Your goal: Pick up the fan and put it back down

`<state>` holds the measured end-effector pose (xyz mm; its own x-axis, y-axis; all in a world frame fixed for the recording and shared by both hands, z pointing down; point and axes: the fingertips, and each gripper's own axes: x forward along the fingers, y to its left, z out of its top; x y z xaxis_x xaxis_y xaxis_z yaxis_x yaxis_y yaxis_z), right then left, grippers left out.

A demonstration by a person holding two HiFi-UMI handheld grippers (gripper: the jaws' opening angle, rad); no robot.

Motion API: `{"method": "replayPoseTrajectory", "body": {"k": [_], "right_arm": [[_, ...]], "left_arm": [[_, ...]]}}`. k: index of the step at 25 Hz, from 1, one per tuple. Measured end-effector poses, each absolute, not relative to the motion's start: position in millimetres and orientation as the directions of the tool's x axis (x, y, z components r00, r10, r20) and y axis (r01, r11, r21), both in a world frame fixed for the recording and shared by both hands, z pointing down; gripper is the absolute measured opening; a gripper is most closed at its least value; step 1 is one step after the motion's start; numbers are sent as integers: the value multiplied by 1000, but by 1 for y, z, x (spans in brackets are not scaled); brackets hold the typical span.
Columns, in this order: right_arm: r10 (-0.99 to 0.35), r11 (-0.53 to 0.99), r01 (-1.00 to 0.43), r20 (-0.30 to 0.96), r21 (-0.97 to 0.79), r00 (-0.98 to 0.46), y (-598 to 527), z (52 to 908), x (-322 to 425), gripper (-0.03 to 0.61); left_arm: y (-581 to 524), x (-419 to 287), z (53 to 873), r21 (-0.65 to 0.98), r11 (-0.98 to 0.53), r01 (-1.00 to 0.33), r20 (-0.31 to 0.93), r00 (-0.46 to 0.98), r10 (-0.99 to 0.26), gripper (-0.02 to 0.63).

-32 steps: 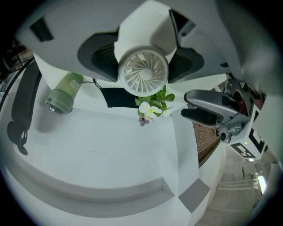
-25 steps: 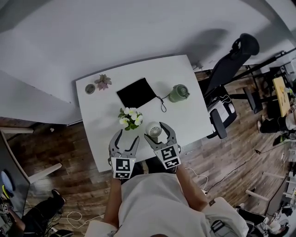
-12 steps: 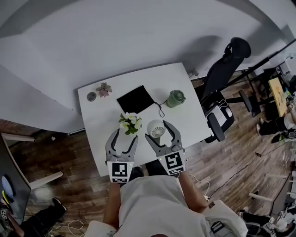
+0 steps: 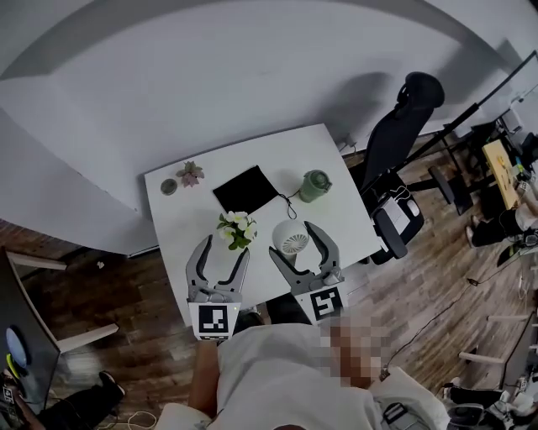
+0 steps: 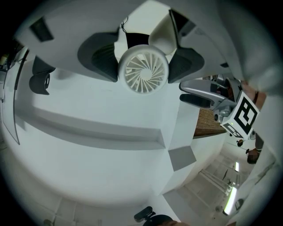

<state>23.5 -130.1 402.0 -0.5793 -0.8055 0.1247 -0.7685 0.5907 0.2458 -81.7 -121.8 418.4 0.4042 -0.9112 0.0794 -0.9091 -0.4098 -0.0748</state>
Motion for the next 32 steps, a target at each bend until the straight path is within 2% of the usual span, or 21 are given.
{"method": "replayPoseTrajectory", "body": {"k": [5, 12, 32], "right_arm": [[-815, 574, -784, 71, 238, -575, -123, 383, 27, 359], [-812, 579, -774, 101, 255, -574, -122, 390, 29, 359], [-696, 675, -727, 436, 127, -570, -151, 526, 41, 359]], "left_arm": [[-118, -82, 399, -79, -406, -911, 41, 404, -914, 305], [-117, -81, 400, -87, -409, -908, 41, 407, -912, 304], [-142, -71, 508, -26, -409, -912, 297, 384, -874, 304]]}}
